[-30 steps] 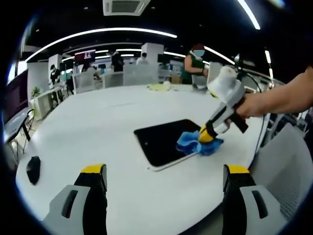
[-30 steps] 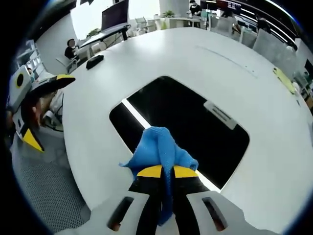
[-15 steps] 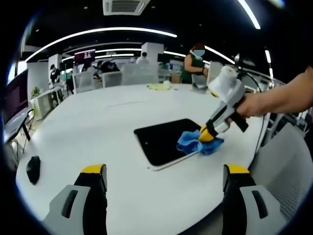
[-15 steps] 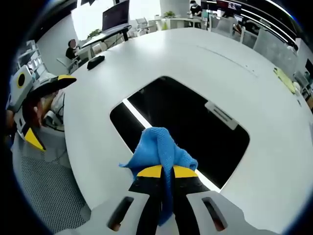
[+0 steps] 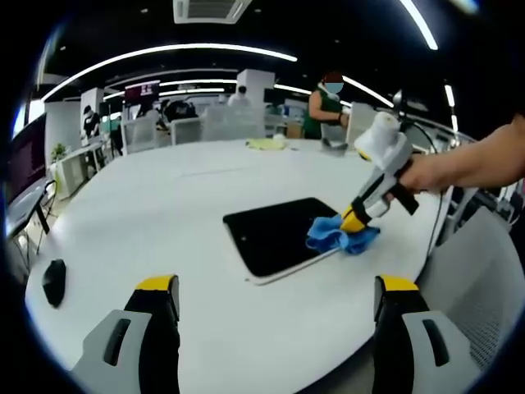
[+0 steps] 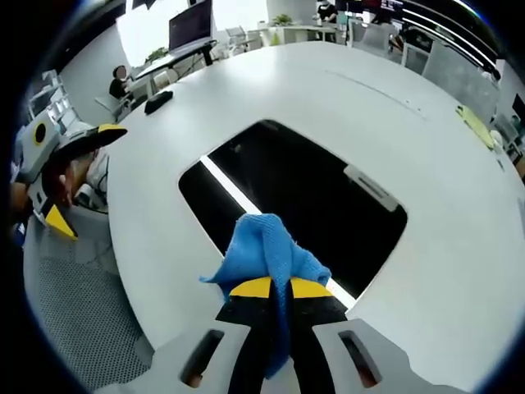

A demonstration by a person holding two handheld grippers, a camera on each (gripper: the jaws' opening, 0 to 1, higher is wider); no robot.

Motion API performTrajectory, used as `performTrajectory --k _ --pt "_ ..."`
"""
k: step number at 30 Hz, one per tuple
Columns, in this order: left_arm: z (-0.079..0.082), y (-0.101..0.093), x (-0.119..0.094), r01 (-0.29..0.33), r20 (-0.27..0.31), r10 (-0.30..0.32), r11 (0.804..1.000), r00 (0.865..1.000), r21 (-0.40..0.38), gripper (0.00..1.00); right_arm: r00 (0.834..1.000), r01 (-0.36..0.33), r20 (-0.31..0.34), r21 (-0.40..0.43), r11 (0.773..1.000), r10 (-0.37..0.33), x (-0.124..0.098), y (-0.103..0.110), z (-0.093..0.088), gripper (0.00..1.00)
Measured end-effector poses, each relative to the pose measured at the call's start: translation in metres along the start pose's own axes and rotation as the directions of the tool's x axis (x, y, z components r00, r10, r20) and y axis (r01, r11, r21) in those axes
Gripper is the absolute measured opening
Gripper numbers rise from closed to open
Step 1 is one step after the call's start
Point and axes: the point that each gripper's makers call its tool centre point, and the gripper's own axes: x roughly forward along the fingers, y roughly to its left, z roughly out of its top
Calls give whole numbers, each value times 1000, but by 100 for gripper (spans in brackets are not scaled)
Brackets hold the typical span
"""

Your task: Wipe the mirror surface with the cleaning cloth until all visible marks leave the cleaned area.

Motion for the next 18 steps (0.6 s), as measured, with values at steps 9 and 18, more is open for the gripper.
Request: performTrajectory --k 9,18 --pt "0 0 0 -2 0 2 1000 1000 0 99 1000 12 -15 16 1000 -12 -9 -17 -14 2" --pt "-1 0 0 -1 -3 1 1000 1000 0 99 1000 17 -19 15 1000 -17 -10 -18 -16 2"
